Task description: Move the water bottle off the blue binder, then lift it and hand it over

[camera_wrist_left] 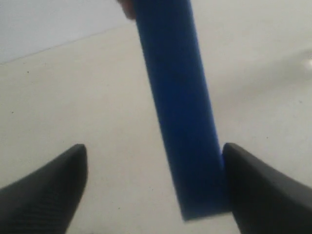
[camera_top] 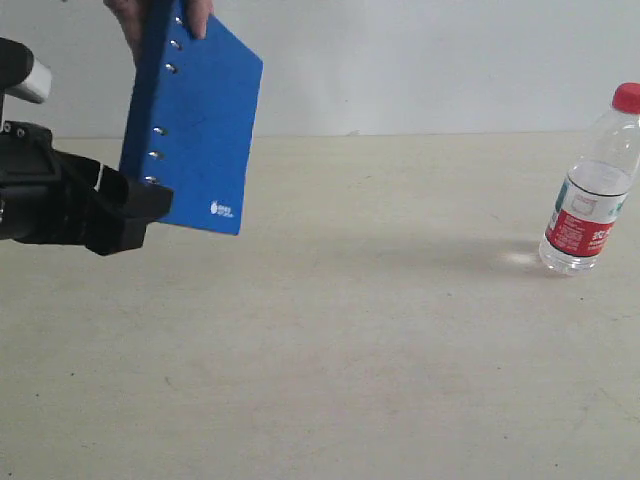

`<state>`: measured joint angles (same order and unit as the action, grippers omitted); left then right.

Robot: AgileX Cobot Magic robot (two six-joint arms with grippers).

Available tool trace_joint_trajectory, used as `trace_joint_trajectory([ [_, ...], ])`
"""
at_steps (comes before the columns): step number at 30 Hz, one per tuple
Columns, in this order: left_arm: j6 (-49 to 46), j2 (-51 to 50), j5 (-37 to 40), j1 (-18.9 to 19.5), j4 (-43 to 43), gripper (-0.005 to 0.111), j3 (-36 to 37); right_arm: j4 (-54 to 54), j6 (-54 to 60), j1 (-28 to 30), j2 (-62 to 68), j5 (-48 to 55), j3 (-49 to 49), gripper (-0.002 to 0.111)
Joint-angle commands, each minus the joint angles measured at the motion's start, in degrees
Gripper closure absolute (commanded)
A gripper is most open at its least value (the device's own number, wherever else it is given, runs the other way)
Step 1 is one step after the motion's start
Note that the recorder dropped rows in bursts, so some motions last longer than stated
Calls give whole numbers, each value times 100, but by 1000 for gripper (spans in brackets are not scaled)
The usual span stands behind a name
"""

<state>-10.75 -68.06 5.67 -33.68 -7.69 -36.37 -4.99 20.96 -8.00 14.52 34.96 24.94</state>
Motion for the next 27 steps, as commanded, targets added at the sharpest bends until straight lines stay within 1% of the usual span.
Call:
trace_joint_trajectory([
  [1,7,-71,39,-14,-26,26,1,37,-6,14,-10,6,-30,108],
  [5,7,-71,146,-14,-26,27,1,37,-6,14,-10,6,-30,108],
  [7,7,-92,145,-14,-26,31,3,37,-6,14,-10,6,-30,108],
  [8,7,-137,145,-14,-26,36,3,37,-6,14,-10,6,-30,108],
  [10,7,-275,102,-14,59,52,3,37,-6,14,-10,6,-30,108],
  [12,-17,-471,-57,-14,390,73,3,37,-6,14,-10,6,-30,108],
  [14,-239,-756,-413,-2,1027,98,3,37,-6,14,-10,6,-30,108],
  [15,-433,-880,-626,34,1352,101,3,37,-6,14,-10,6,-30,108],
  [16,-706,-1074,-821,108,1773,101,3,37,-6,14,-10,6,-30,108],
  [17,-869,-1211,-936,190,2014,101,-9,37,-6,14,-10,6,-30,108],
  [19,-1175,-1534,-858,441,2253,101,-116,37,-6,14,-10,6,-30,108],
  [22,-1140,-2149,-332,1095,2175,101,-316,37,-6,14,-10,6,-30,108],
  [23,-930,-2358,-174,1368,2051,101,-375,37,-6,14,-10,6,-30,108],
  [25,-219,-2683,88,1897,1923,101,-439,37,-17,14,-10,6,-30,108],
  [27,923,-2906,287,2497,1923,101,-466,37,-17,14,-10,6,-30,108],
])
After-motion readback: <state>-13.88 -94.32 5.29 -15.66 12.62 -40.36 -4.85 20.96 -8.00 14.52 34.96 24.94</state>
